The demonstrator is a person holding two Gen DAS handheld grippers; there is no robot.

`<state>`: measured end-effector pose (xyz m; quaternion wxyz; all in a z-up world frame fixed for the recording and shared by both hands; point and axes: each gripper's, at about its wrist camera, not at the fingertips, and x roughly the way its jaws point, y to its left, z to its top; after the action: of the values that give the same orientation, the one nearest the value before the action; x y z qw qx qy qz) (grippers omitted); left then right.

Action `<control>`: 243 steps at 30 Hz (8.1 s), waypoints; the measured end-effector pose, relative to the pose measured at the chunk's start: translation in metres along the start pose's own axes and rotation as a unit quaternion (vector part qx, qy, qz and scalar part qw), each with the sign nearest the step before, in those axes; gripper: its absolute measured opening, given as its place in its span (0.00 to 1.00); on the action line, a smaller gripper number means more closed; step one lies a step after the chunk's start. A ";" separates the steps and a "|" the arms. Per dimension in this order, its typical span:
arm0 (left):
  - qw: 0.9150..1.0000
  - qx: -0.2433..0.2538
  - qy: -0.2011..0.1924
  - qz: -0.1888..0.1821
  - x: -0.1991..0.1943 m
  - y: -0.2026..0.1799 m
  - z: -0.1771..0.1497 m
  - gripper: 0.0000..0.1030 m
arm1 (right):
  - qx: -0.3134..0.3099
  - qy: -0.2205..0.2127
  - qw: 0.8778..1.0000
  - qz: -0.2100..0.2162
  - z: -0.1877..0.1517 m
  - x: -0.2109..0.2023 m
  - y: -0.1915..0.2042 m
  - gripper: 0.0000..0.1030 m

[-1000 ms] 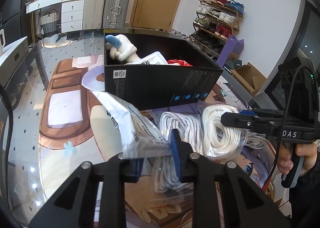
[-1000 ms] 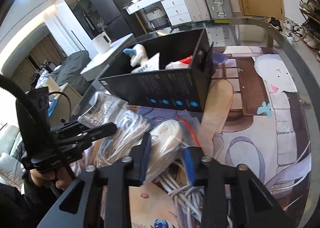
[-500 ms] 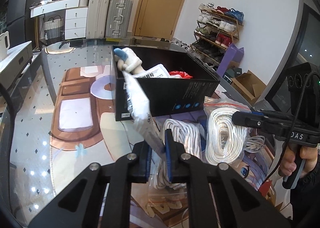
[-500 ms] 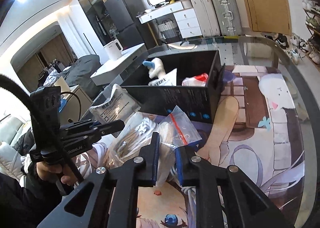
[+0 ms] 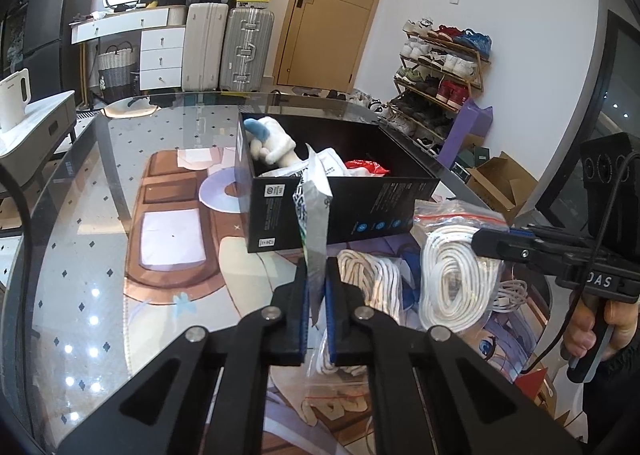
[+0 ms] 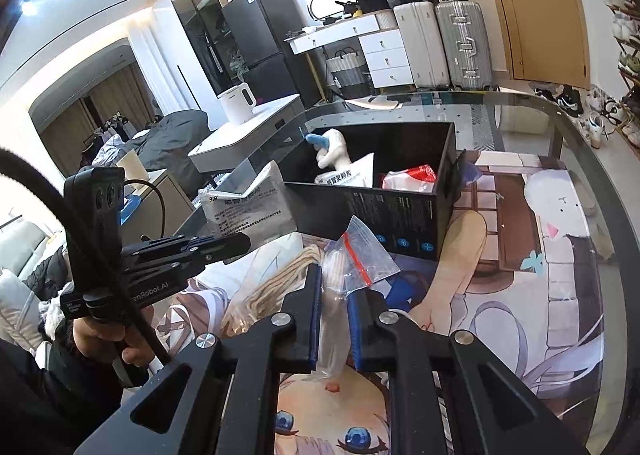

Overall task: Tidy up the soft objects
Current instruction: 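Lift the white packet and rope zip bag with both grippers toward the black box, then lower the packet and rope bag into the box and open both grippers, then move both grippers to the bagged white cords and the white cable coil, then grasp the bagged copper-tipped cords with the left gripper while right grasps the white cable coil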

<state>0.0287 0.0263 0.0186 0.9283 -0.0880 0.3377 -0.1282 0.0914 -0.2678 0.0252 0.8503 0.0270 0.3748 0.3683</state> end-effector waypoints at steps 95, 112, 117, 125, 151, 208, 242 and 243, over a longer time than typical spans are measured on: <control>0.997 0.034 -0.066 -0.003 0.041 -0.019 0.086 0.03 | -0.023 -0.024 0.998 -0.045 0.101 0.058 -0.021 0.40; 0.999 0.032 -0.009 0.016 0.080 -0.011 0.072 0.05 | -0.074 0.026 0.990 -0.120 0.105 0.105 -0.025 0.41; 0.999 0.024 -0.009 0.022 0.069 -0.010 0.069 0.28 | -0.070 0.014 0.990 -0.123 0.101 0.086 -0.021 0.69; 0.998 0.038 -0.019 0.039 0.040 -0.021 0.055 0.48 | -0.051 -0.007 0.992 -0.117 0.081 0.032 -0.016 0.93; 0.994 0.017 -0.027 0.101 -0.008 -0.018 0.013 1.00 | -0.011 -0.014 0.996 -0.092 0.004 -0.031 -0.019 1.00; 0.996 0.030 0.046 0.067 0.033 -0.030 -0.019 1.00 | -0.048 0.071 0.995 -0.049 -0.052 0.026 -0.013 0.77; 0.994 0.061 0.082 0.045 0.045 -0.043 -0.018 0.98 | -0.062 0.054 0.992 -0.100 -0.059 0.018 -0.019 0.33; 0.994 0.061 0.082 0.045 0.045 -0.045 -0.018 0.97 | -0.061 0.053 0.992 -0.101 -0.059 0.019 -0.019 0.33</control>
<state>0.0423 -0.0309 -0.0114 0.9060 -0.0050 0.4075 -0.1139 0.0725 -0.2833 -0.0348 0.8620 -0.0827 0.3970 0.3041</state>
